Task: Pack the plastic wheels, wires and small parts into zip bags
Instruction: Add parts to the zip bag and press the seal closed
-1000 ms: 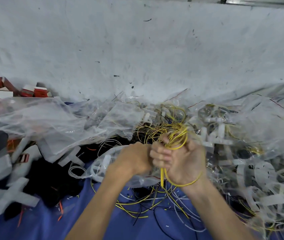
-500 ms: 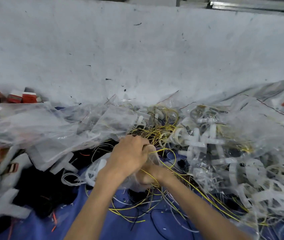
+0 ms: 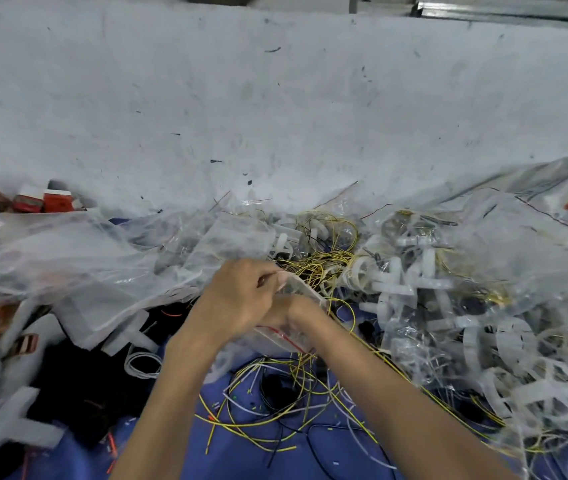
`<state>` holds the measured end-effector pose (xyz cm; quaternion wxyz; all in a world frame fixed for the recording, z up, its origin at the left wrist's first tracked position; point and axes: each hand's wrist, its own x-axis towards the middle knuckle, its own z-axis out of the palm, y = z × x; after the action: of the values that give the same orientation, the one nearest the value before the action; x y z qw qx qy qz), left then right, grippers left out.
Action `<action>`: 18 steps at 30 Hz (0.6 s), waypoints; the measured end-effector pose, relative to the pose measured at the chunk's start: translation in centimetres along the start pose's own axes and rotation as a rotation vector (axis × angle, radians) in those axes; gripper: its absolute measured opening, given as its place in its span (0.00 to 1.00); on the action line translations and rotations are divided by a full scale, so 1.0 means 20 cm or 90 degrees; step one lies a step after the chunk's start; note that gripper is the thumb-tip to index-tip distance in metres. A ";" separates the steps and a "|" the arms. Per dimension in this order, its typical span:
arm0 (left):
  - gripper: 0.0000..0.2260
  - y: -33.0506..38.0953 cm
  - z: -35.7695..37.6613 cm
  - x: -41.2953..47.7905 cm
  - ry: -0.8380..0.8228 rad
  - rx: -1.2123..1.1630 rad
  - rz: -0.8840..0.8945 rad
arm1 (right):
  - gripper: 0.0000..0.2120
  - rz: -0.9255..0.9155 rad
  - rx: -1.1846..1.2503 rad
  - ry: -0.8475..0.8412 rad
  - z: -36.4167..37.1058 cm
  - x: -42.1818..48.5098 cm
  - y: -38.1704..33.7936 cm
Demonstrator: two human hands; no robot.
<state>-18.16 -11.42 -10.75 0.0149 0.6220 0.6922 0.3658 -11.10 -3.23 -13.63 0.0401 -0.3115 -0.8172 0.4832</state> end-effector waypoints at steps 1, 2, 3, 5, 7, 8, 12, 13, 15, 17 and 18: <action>0.11 -0.01 -0.02 0.00 0.000 0.000 -0.002 | 0.14 -0.011 -0.066 -0.046 -0.02 0.01 -0.01; 0.11 -0.01 -0.03 0.00 0.004 0.002 -0.002 | 0.11 -0.018 -0.093 -0.078 -0.04 0.00 -0.05; 0.11 -0.02 -0.04 -0.01 0.014 0.002 -0.001 | 0.08 -0.040 -0.096 -0.086 -0.04 0.01 -0.06; 0.10 -0.01 -0.03 0.00 0.041 -0.010 0.000 | 0.07 -0.077 -0.068 -0.055 -0.03 0.02 -0.02; 0.09 0.00 -0.01 0.01 0.063 -0.030 0.000 | 0.07 -0.081 -0.036 0.005 0.00 -0.01 0.05; 0.09 0.00 0.01 0.01 0.062 -0.033 0.002 | 0.12 -0.045 -0.069 0.037 0.01 -0.03 0.08; 0.12 -0.02 0.03 0.01 0.043 0.010 0.002 | 0.17 0.033 -0.304 0.013 0.00 -0.03 0.08; 0.11 -0.04 0.03 0.01 0.050 0.015 -0.004 | 0.14 -0.011 -0.300 -0.013 0.00 -0.02 0.05; 0.08 -0.06 0.01 0.02 0.073 0.011 -0.017 | 0.11 -0.134 -0.331 0.011 -0.01 -0.03 -0.01; 0.07 -0.08 0.00 0.03 0.095 0.015 -0.016 | 0.13 -0.210 -0.422 0.066 0.00 -0.05 -0.01; 0.07 -0.08 0.00 0.03 0.101 0.017 -0.015 | 0.14 -0.223 -0.471 0.059 0.01 -0.04 -0.01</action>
<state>-19.63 -10.89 -11.38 -0.0443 0.5829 0.7033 0.4044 -10.51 -3.87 -13.40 0.0434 -0.1825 -0.9739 0.1278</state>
